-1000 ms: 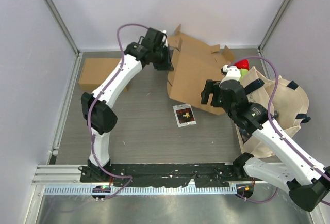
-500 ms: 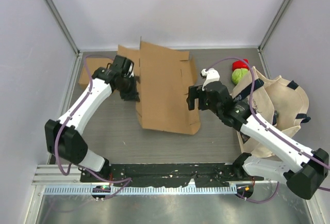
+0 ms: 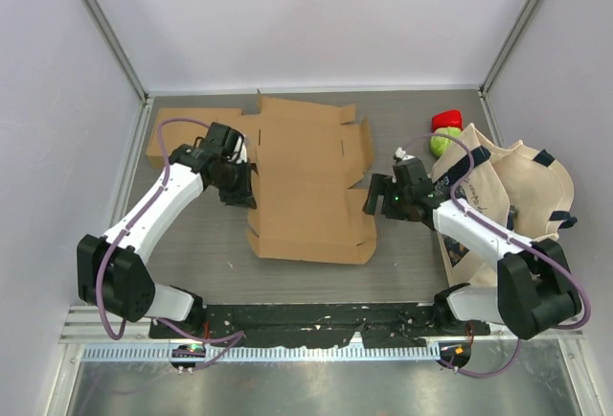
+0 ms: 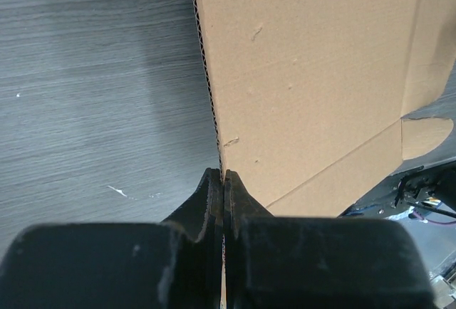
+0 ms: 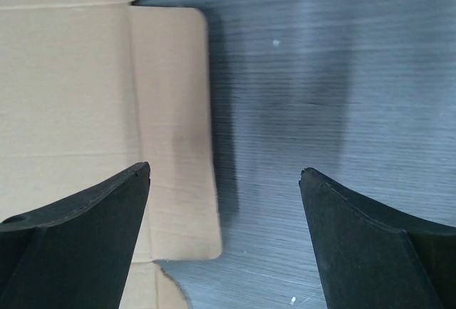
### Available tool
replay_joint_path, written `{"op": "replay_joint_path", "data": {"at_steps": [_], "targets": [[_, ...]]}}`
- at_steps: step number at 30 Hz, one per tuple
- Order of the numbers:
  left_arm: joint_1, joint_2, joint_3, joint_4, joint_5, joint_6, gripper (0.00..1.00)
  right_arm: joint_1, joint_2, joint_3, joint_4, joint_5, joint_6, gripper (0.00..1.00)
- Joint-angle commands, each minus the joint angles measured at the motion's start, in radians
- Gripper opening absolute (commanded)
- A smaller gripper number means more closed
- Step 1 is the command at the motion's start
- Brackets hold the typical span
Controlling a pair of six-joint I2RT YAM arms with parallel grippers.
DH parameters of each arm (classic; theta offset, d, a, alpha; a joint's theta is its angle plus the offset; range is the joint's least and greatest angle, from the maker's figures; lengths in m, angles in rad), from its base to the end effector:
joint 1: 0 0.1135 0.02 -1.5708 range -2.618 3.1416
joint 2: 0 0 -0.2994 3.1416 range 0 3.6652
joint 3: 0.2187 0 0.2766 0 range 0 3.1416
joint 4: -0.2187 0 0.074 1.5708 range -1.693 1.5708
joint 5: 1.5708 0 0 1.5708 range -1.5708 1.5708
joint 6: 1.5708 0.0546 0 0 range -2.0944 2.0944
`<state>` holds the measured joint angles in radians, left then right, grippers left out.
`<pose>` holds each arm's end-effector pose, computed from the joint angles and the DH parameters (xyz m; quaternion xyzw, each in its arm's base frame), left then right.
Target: Fold the paper box
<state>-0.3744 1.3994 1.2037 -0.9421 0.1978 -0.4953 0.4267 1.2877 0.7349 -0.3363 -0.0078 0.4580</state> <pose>0.2743 -0.1193 0.2991 -0.0375 0.9714 -0.1775 0.1532 0.2535 0.1157 0.2104 0.0135 0.9424 0.1464 0.3005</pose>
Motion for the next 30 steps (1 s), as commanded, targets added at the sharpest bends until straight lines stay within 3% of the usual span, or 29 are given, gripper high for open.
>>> {"op": "replay_joint_path", "data": {"at_steps": [1,4,10,12,13,16,19,23,24,27,28,30], "targets": [[0.009,-0.017,-0.036,0.049,0.057,0.058,0.0,-0.075,-0.041,-0.046,0.152,-0.122,0.082,0.91],[0.009,-0.014,-0.075,0.075,0.081,0.066,0.0,-0.132,0.022,-0.016,0.295,-0.159,0.074,0.91],[0.012,0.012,-0.09,0.063,0.057,0.09,0.02,-0.167,0.321,0.28,0.223,0.046,-0.041,0.91],[0.017,0.012,-0.081,0.048,0.023,0.092,0.16,-0.171,0.43,0.381,0.198,0.087,-0.088,0.9],[0.019,0.009,-0.073,0.043,0.005,0.09,0.34,-0.171,0.468,0.415,0.178,0.107,-0.103,0.9],[0.019,-0.017,-0.027,0.029,-0.069,0.078,0.67,-0.172,0.557,0.503,0.131,0.202,-0.156,0.9],[0.019,-0.013,0.077,0.016,-0.167,0.073,0.78,-0.181,0.629,0.569,0.138,0.203,-0.183,0.89],[0.022,0.119,0.297,0.066,-0.308,0.032,0.81,-0.186,0.7,0.626,0.161,0.206,-0.189,0.76],[0.023,0.157,0.318,0.145,-0.336,0.024,0.81,-0.184,0.702,0.621,0.187,0.198,-0.196,0.73],[0.031,0.338,0.431,0.27,-0.408,-0.005,0.77,-0.184,0.706,0.603,0.259,0.169,-0.213,0.63],[0.038,0.46,0.48,0.287,-0.408,-0.006,0.73,-0.184,0.707,0.609,0.266,0.172,-0.209,0.55],[0.045,0.588,0.669,0.292,-0.463,0.015,0.66,-0.184,0.717,0.621,0.269,0.177,-0.208,0.47]]}}
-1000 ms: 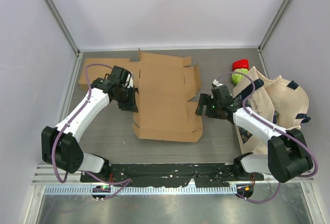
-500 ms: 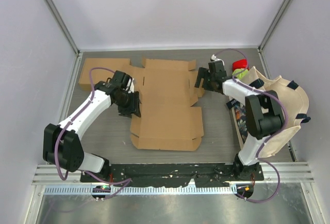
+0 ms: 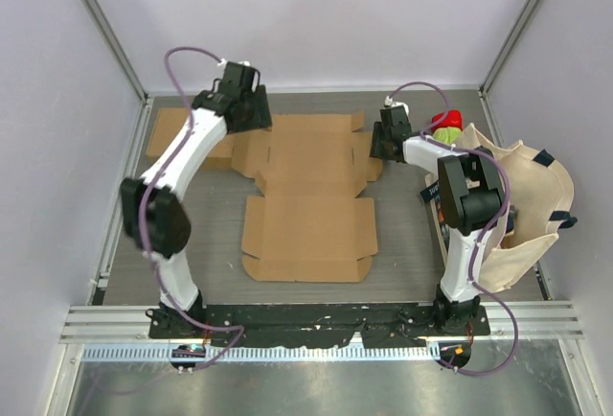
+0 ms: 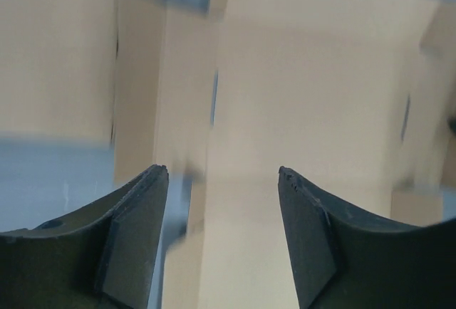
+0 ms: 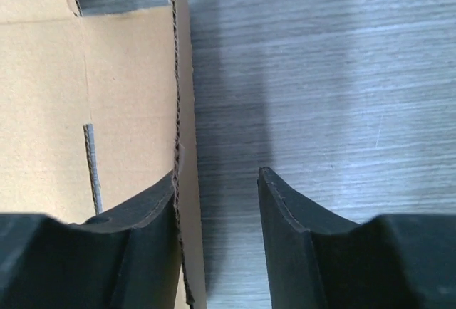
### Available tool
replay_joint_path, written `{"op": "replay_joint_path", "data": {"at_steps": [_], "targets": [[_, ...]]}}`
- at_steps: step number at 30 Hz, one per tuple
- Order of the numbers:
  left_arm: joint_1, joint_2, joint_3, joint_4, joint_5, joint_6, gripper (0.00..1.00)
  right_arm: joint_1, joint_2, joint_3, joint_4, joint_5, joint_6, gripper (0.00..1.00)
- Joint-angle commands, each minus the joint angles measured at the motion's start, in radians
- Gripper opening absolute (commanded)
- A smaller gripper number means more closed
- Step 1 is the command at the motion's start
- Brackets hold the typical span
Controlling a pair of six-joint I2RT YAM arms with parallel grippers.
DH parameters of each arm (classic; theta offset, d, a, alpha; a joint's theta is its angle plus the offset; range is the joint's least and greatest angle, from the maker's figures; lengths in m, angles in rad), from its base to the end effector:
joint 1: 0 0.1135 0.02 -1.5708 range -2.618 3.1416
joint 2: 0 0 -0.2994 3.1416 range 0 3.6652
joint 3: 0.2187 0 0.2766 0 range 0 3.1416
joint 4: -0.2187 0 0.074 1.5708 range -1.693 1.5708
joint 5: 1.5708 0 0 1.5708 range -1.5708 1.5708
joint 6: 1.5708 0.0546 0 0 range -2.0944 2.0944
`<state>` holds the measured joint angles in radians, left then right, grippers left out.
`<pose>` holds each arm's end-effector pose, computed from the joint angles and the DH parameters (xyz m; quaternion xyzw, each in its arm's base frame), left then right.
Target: Fold the paper box
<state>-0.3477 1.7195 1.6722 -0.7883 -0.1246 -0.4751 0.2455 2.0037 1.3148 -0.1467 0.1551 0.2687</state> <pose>0.3999 -0.1377 0.3617 -0.0816 0.9281 -0.0902 0.3520 0.4657 0.1080 0.1651 0.0386 0.9300 0.0212 0.3649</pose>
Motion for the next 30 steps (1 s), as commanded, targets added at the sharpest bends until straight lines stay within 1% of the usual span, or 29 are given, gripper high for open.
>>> {"op": "replay_joint_path", "data": {"at_steps": [1,2,3,4,5,6,8,10,11,13,14,15,17,18,19,21,23,24,25,26,28,29,30], "targets": [[0.019,0.401,0.262,0.141,-0.156,0.022,0.67,-0.003,0.003,0.046,0.081,0.012,-0.017,0.38],[0.021,0.461,0.409,0.132,-0.158,0.061,0.68,-0.003,0.004,0.044,0.088,-0.003,-0.013,0.33],[0.026,0.533,0.499,0.073,-0.158,0.07,0.69,-0.003,0.003,0.041,0.093,-0.015,-0.013,0.29],[0.027,0.633,0.582,0.046,-0.153,0.084,0.71,-0.005,0.0,0.038,0.096,-0.019,-0.011,0.22],[0.027,0.676,0.697,0.034,-0.152,0.11,0.72,-0.002,-0.003,0.037,0.104,-0.034,-0.008,0.18],[0.027,0.708,0.734,0.038,-0.149,0.118,0.74,-0.003,-0.013,0.032,0.107,-0.038,-0.006,0.13],[0.032,0.756,0.771,0.084,-0.115,0.13,0.75,-0.003,-0.026,0.023,0.121,-0.048,-0.009,0.1],[0.036,0.762,0.736,0.13,-0.096,0.147,0.72,-0.003,-0.052,0.001,0.134,-0.061,-0.014,0.06],[0.042,0.759,0.719,0.174,-0.08,0.147,0.69,-0.003,-0.063,-0.006,0.139,-0.065,-0.02,0.05],[0.05,0.762,0.696,0.195,-0.037,0.136,0.59,-0.003,-0.092,-0.031,0.139,-0.061,-0.022,0.02],[0.059,0.766,0.696,0.198,-0.027,0.132,0.52,-0.003,-0.101,-0.04,0.141,-0.063,-0.023,0.01],[0.065,0.767,0.696,0.199,0.015,0.121,0.35,-0.003,-0.114,-0.054,0.141,-0.068,-0.017,0.01],[0.073,0.764,0.698,0.198,0.055,0.115,0.18,-0.003,-0.155,-0.068,0.139,-0.075,-0.008,0.01],[0.075,0.746,0.696,0.198,0.062,0.116,0.05,-0.003,-0.172,-0.077,0.136,-0.077,0.013,0.01],[0.073,0.732,0.696,0.199,0.072,0.122,0.0,-0.003,-0.189,-0.08,0.124,-0.086,0.023,0.01],[0.075,0.669,0.687,0.199,0.085,0.119,0.0,0.0,-0.246,-0.094,0.095,-0.083,0.044,0.01],[0.072,0.611,0.653,0.21,0.12,0.115,0.0,0.001,-0.322,-0.115,0.038,-0.069,0.066,0.07],[0.072,0.535,0.629,0.224,0.166,0.115,0.0,0.0,-0.344,-0.127,0.009,-0.052,0.07,0.19],[0.07,0.496,0.556,0.263,0.193,0.11,0.0,0.0,-0.368,-0.127,-0.069,-0.036,0.063,0.26],[0.07,0.453,0.514,0.285,0.216,0.107,0.0,0.0,-0.405,-0.112,-0.112,-0.028,0.052,0.4],[0.07,0.358,0.412,0.337,0.267,0.096,0.0,0.0,-0.451,-0.092,-0.215,-0.022,0.035,0.55],[0.07,0.336,0.387,0.346,0.329,0.087,0.0,0.0,-0.474,-0.065,-0.241,-0.034,0.008,0.64],[0.07,0.318,0.367,0.35,0.351,0.082,0.0,0.0,-0.518,-0.046,-0.267,-0.035,-0.005,0.67]]}}
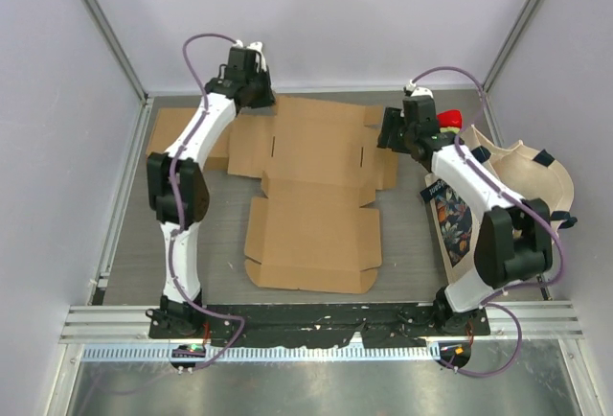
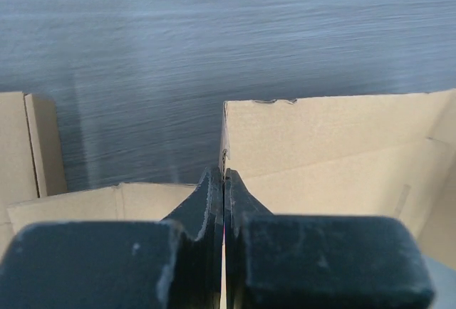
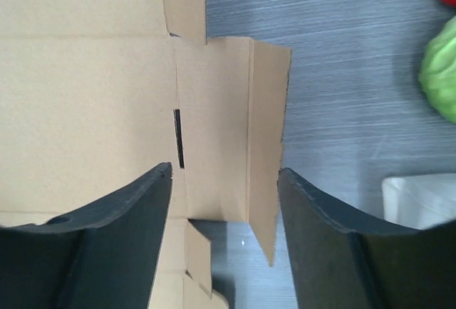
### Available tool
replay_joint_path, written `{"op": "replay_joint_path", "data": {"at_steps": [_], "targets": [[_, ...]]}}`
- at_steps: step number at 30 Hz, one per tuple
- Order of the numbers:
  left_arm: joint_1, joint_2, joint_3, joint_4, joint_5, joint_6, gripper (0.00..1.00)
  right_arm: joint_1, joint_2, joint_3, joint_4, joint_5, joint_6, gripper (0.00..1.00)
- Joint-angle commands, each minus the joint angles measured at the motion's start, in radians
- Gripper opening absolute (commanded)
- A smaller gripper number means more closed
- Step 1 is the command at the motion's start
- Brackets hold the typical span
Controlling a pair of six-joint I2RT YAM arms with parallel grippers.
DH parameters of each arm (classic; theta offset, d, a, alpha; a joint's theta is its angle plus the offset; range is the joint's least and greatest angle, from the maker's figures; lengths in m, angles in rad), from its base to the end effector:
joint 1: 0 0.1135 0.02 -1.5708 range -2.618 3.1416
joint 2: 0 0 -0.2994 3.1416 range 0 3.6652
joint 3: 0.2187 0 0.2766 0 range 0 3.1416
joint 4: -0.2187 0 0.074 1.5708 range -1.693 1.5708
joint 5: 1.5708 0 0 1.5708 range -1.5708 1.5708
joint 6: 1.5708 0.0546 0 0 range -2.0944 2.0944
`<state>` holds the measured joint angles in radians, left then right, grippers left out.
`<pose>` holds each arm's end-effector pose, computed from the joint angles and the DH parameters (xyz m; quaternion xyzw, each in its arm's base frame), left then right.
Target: Fold the paper box
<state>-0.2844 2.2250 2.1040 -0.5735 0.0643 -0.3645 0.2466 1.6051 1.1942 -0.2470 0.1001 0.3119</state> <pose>0.5521 -0.1650 0.2958 -0.0226 0.9049 -0.1628 0.3926 0.3924 0.0932 0.2814 0.0513 0.8953 0.0782 0.4355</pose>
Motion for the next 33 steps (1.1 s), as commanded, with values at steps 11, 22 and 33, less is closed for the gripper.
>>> {"op": "replay_joint_path", "data": {"at_steps": [11,22,33], "targets": [[0.005,-0.352,-0.173,0.037,0.331,-0.044,0.0,-0.003,-0.125,0.437,-0.23,-0.338,-0.306,0.8],[-0.032,-0.528,-0.338,0.053,0.331,0.044,0.0,0.066,0.104,0.637,-0.248,-0.664,-0.473,0.8],[-0.032,-0.545,-0.328,0.044,0.469,0.176,0.0,0.074,0.262,0.771,-0.428,-0.795,-0.721,0.78]]}}
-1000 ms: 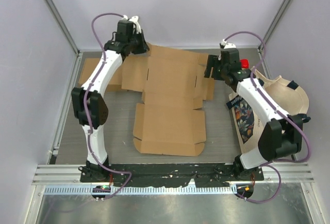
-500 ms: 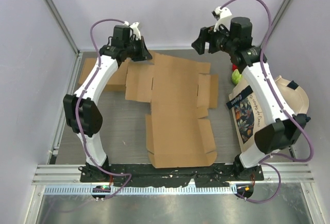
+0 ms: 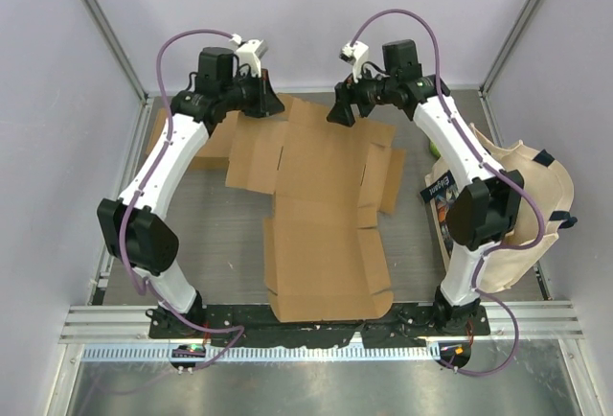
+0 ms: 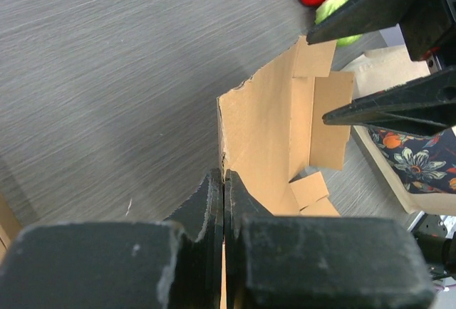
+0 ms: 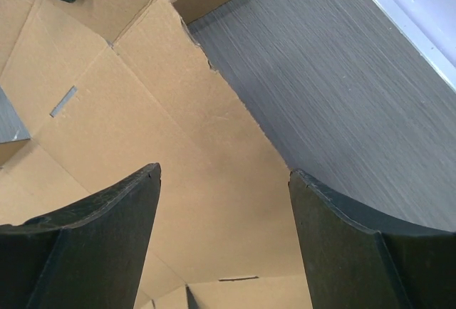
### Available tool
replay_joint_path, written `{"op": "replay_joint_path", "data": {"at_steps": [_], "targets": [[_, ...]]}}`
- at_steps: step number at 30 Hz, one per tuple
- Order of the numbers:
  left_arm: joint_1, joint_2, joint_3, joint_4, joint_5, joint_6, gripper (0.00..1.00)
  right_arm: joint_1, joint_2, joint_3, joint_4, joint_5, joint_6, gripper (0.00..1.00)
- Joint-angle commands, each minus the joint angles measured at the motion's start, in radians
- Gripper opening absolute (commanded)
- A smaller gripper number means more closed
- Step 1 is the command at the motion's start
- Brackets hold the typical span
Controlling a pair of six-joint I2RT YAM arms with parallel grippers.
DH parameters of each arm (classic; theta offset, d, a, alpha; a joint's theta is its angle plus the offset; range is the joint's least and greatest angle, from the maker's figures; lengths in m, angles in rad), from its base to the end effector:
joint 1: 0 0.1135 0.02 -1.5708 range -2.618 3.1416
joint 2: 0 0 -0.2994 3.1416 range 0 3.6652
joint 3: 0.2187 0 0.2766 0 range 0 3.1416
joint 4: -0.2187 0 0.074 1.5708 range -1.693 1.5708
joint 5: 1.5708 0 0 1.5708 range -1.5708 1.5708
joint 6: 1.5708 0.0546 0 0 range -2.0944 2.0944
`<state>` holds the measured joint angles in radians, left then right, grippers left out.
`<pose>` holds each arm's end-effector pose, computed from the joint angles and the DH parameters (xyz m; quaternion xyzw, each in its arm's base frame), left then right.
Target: Fold the paper box
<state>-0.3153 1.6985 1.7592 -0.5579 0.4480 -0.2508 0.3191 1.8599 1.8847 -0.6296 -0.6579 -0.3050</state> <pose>0.4037 -0.1565 0.4280 0.1406 0.8338 -0.3226 0.4255 0.4360 0.1792 0.4005 -0.4001 0.7516 0.2892 0.4375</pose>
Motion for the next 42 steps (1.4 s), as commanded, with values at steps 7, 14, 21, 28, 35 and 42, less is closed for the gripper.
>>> {"op": "replay_joint_path", "data": {"at_steps": [7,14,21,28,35,42], "targets": [[-0.002,0.003,0.046,0.029,0.161,0.087,0.0,0.015,0.132,0.232,-0.159,-0.057,-0.186,0.79],[-0.005,0.021,0.088,0.018,0.182,0.097,0.0,0.034,0.214,0.336,-0.218,-0.106,-0.207,0.79],[-0.018,0.035,0.131,-0.014,0.146,0.127,0.0,0.074,0.234,0.364,-0.302,-0.114,-0.249,0.63],[-0.018,0.058,0.18,-0.074,0.029,0.153,0.01,0.075,0.185,0.297,-0.274,-0.125,-0.238,0.35],[-0.039,0.012,0.114,-0.039,-0.109,0.107,0.04,0.095,0.115,0.251,-0.22,-0.057,-0.16,0.15],[-0.044,-0.072,-0.036,0.064,-0.167,0.041,0.08,0.107,0.081,0.191,-0.148,0.003,-0.097,0.03]]}}
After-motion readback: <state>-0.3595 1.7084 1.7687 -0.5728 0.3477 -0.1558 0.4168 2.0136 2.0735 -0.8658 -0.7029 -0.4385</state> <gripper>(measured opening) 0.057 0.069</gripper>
